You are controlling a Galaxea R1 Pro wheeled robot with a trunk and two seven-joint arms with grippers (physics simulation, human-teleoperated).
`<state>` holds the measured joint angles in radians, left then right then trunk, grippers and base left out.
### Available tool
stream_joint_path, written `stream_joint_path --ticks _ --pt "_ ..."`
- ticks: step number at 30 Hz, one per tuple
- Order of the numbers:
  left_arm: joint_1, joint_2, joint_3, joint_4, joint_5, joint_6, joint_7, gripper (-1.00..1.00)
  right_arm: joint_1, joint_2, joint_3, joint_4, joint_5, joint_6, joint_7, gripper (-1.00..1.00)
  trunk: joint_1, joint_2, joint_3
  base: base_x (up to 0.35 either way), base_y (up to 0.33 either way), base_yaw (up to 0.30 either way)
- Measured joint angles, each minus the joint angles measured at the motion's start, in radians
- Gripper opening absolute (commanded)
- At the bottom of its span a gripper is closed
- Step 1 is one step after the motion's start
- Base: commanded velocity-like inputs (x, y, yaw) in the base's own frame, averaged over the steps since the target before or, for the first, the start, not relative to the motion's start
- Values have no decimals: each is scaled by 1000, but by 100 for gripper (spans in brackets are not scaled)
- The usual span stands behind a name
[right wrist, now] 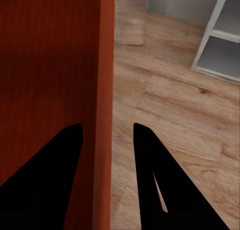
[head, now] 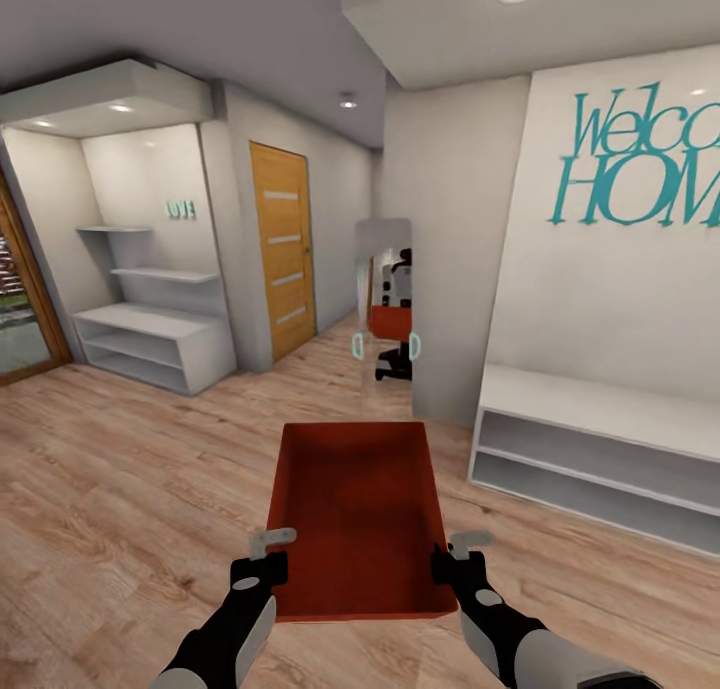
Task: Move the two storage containers from the living room to the garage. In the garage, place one container on the floor and stack the other container on top of it (either order is fine).
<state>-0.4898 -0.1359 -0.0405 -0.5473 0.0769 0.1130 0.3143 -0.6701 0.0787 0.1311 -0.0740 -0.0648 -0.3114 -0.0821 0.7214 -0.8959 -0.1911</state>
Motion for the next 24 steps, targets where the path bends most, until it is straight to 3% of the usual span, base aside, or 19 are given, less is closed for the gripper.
stream_joint_path --ticks 24 --pt "0 0 0 0 0 0 0 -100 0 0 0 0 0 0 0 -100 0 0 0 322 0 275"
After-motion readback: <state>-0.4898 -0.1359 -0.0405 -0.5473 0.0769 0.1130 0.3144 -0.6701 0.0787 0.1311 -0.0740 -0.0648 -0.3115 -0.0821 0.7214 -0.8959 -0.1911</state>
